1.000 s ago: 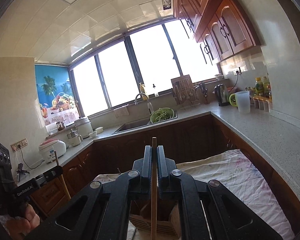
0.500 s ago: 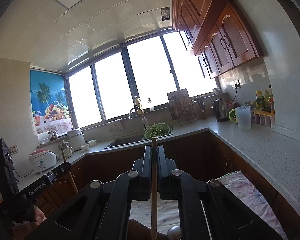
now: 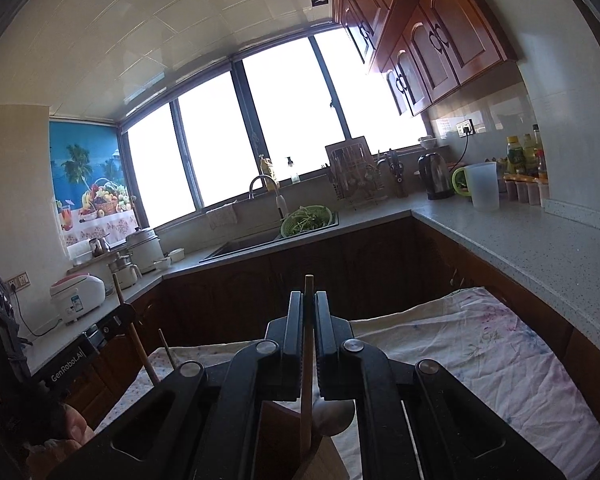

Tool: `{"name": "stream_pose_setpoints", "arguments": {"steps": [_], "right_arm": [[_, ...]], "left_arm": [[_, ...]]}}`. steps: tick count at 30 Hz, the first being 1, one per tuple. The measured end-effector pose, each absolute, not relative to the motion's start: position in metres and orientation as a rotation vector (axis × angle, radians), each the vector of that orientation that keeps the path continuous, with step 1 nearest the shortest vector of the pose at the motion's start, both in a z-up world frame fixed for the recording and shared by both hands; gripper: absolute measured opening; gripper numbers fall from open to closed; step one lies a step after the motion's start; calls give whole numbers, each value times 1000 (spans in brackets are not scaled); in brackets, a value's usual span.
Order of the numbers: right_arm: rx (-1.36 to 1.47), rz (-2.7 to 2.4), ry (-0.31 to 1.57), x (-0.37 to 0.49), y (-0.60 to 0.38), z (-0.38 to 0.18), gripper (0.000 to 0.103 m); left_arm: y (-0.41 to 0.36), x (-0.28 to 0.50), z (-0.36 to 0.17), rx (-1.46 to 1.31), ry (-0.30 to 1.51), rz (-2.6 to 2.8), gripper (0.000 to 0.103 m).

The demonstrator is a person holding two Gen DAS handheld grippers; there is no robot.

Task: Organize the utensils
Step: 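Lower the wooden chopsticks into the holder and open both tools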

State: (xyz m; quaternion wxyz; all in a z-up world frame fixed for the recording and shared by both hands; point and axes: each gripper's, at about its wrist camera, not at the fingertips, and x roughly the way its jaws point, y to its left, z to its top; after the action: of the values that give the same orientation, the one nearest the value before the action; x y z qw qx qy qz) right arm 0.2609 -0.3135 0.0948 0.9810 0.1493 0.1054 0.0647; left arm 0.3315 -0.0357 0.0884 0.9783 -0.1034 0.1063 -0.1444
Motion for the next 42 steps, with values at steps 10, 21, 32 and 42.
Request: {"name": "stream_pose_setpoints", "arguments": {"steps": [10, 21, 32, 42], "right_arm": [[306, 122, 253, 264, -318, 89, 5], [297, 119, 277, 264, -316, 91, 6], [321, 159, 269, 248, -321, 99, 69], [372, 145, 281, 193, -342, 91, 102]], "left_arm": [[-27, 347, 75, -200, 333, -294, 7], [-41, 340, 69, -153, 353, -302, 7], [-29, 319, 76, -184, 373, -290, 57], [2, 270, 52, -242, 508, -232, 79]]}}
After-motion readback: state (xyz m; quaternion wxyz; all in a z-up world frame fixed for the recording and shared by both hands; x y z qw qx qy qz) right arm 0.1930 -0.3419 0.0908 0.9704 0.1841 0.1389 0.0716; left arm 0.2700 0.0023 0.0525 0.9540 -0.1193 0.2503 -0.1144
